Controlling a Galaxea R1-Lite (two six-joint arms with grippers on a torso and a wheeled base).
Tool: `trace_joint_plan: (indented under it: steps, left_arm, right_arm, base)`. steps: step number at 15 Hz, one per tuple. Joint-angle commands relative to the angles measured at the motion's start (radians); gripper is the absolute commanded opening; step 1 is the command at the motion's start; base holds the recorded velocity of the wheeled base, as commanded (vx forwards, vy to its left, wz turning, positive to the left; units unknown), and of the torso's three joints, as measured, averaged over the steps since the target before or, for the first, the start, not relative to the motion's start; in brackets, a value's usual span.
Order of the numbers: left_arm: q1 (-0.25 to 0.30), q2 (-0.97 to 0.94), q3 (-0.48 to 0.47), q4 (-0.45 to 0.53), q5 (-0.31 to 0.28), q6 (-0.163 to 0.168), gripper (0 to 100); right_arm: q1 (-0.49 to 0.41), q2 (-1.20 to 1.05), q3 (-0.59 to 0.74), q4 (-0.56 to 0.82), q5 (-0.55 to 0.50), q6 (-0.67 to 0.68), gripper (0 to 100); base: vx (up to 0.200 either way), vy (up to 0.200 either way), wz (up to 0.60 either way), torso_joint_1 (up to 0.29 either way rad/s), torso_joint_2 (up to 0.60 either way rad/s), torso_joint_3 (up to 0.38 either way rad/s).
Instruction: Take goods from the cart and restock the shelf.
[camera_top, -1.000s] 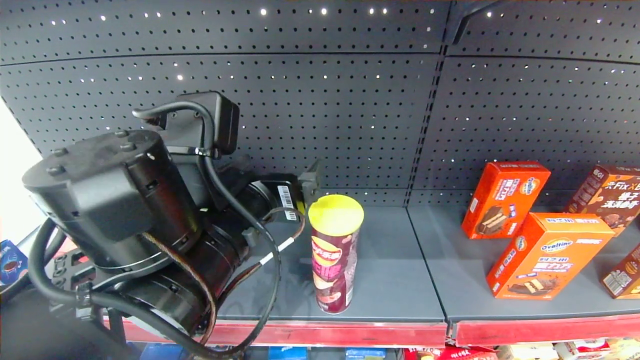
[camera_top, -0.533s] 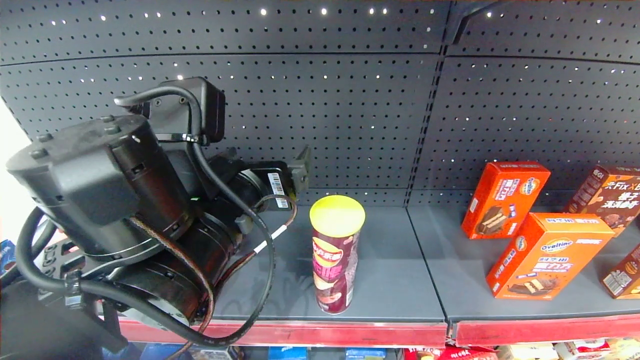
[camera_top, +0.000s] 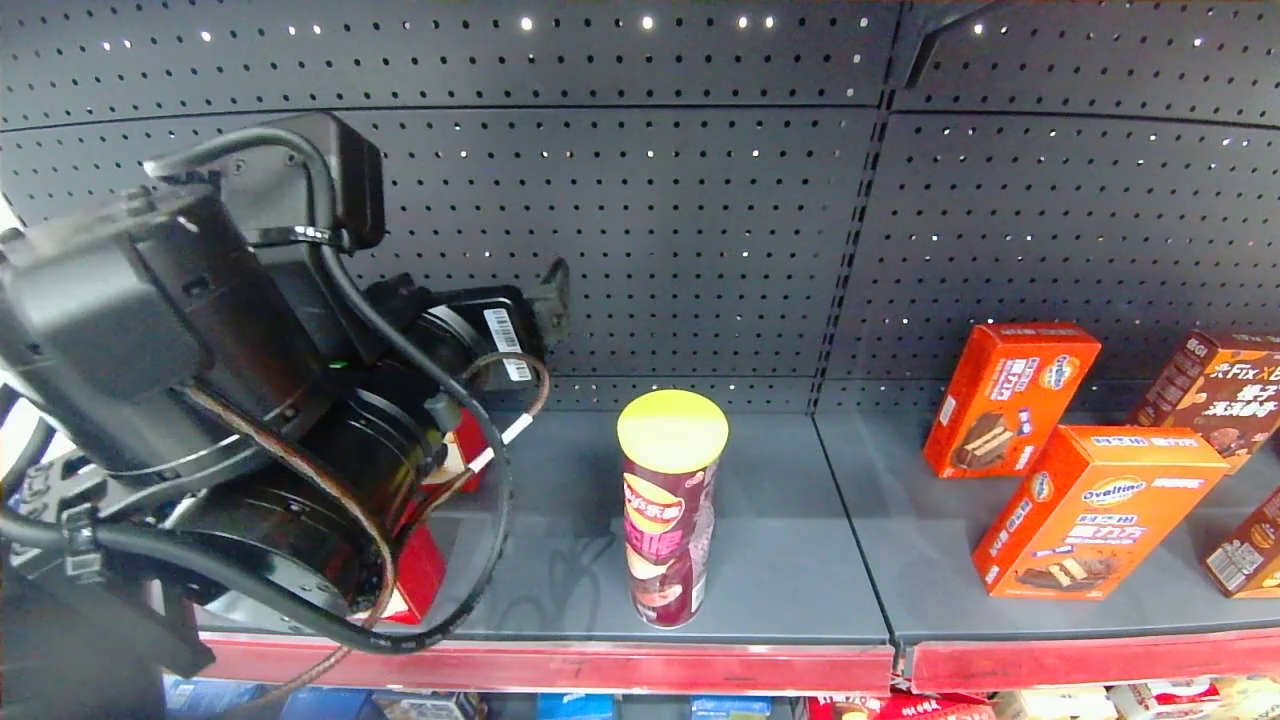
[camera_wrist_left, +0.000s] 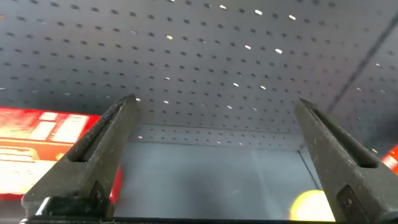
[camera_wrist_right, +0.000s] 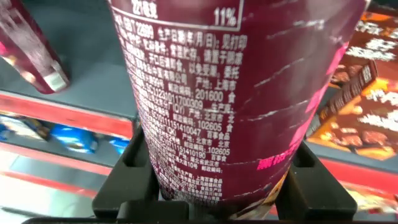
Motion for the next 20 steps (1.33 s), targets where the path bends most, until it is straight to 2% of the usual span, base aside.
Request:
trace_joint_plan:
  steps: [1,6,7,10,12,15,17,18,20]
  left_arm:
    - [0.078,-0.047,0.007,-0.001,0.013,0.019,100]
    - [0.156,-0.09,0.051,-0.001,0.013,0.033,100]
    - [0.172,-0.099,0.061,-0.001,0.013,0.033,100]
    - [0.182,-0.102,0.059,-0.003,0.013,0.038,100]
    - [0.184,-0.102,0.061,-0.006,0.013,0.056,100]
    - [0.184,-0.102,0.062,-0.004,0.013,0.058,100]
    - [0.184,-0.1,0.064,-0.003,0.013,0.071,100]
    - [0.184,-0.1,0.065,-0.006,0.015,0.087,100]
    - [0.187,-0.1,0.07,-0.009,0.015,0.088,100]
  right_arm:
    - [0.011,0.067,-0.023,0.0,-0.001,0.002,0]
    - [0.013,0.105,-0.023,0.0,-0.003,0.005,0]
    - [0.056,0.154,-0.035,-0.004,-0.001,0.008,0]
    - [0.292,0.193,-0.093,-0.009,-0.005,0.135,0]
    - [0.487,0.233,-0.106,-0.014,-0.046,0.169,0]
    - [0.723,0.288,-0.101,-0.087,-0.08,0.278,0]
    - [0.829,0.357,-0.096,-0.166,-0.115,0.302,0]
    - [0.913,0.463,-0.096,-0.287,-0.155,0.304,0]
    - [0.988,0.619,-0.078,-0.492,-0.207,0.308,0]
  base:
    - [0.0,0.0,0.0,0.0,0.0,0.0]
    - [0.0,0.0,0.0,0.0,0.0,0.0]
    - [0.0,0.0,0.0,0.0,0.0,0.0]
    - [0.0,0.0,0.0,0.0,0.0,0.0]
    - [0.0,0.0,0.0,0.0,0.0,0.0]
    - [0.0,0.0,0.0,0.0,0.0,0.0]
    - [0.0,0.0,0.0,0.0,0.0,0.0]
    - [0.0,0.0,0.0,0.0,0.0,0.0]
    - [0.0,0.0,0.0,0.0,0.0,0.0]
